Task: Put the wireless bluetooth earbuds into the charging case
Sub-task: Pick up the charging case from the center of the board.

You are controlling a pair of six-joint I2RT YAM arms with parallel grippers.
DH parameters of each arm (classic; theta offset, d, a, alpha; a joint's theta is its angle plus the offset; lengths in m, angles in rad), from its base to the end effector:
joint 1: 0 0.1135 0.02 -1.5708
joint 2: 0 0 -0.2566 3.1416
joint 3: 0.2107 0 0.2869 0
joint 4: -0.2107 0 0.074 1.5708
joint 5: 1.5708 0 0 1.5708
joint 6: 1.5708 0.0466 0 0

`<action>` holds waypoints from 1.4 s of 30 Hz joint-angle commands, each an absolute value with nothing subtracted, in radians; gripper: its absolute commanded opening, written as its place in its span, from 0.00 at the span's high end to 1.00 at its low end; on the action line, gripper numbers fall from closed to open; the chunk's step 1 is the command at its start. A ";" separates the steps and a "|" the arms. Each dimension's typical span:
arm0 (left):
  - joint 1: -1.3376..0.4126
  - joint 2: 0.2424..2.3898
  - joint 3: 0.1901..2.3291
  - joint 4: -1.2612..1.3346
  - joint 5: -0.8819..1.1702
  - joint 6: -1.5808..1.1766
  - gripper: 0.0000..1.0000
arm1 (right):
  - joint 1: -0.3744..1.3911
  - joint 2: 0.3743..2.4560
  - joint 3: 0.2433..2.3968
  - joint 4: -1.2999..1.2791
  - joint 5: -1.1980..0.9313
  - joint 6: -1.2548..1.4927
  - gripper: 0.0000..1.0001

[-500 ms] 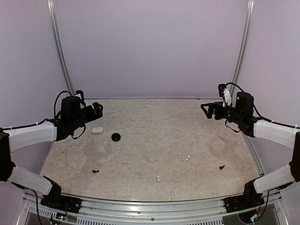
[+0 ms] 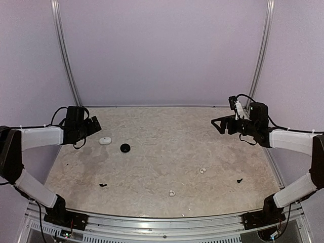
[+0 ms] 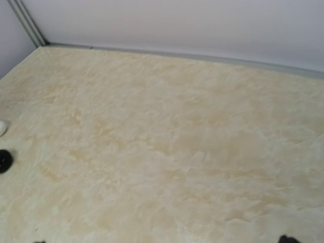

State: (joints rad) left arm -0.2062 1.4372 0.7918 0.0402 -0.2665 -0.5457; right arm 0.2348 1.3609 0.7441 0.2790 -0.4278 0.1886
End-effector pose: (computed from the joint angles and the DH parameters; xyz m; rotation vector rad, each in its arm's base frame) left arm 0.3391 -0.0584 0.1793 -0.5121 2.0936 -0.1457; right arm 0.3261 0.0979 0.2126 -0.3389 1.9076 0.6918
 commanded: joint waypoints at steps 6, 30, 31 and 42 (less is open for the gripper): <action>-0.162 1.616 0.903 -0.027 -0.107 -0.423 0.03 | 0.256 1.404 0.768 0.261 -0.488 0.182 0.01; -0.261 1.870 1.040 -0.021 -0.034 -0.552 0.13 | 0.256 1.370 0.797 0.173 -0.374 0.090 0.00; -0.265 1.879 1.055 -0.016 -0.019 -0.547 0.13 | 0.256 1.373 0.797 0.173 -0.376 0.089 0.01; -0.302 2.027 1.236 -0.080 0.009 -0.447 0.14 | 0.256 1.370 0.796 0.170 -0.377 0.084 0.00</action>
State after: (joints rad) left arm -0.2916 1.9812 1.1793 -0.0383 -0.0029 -0.5041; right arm 0.2451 1.3945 0.7750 0.1753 -0.3820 0.0940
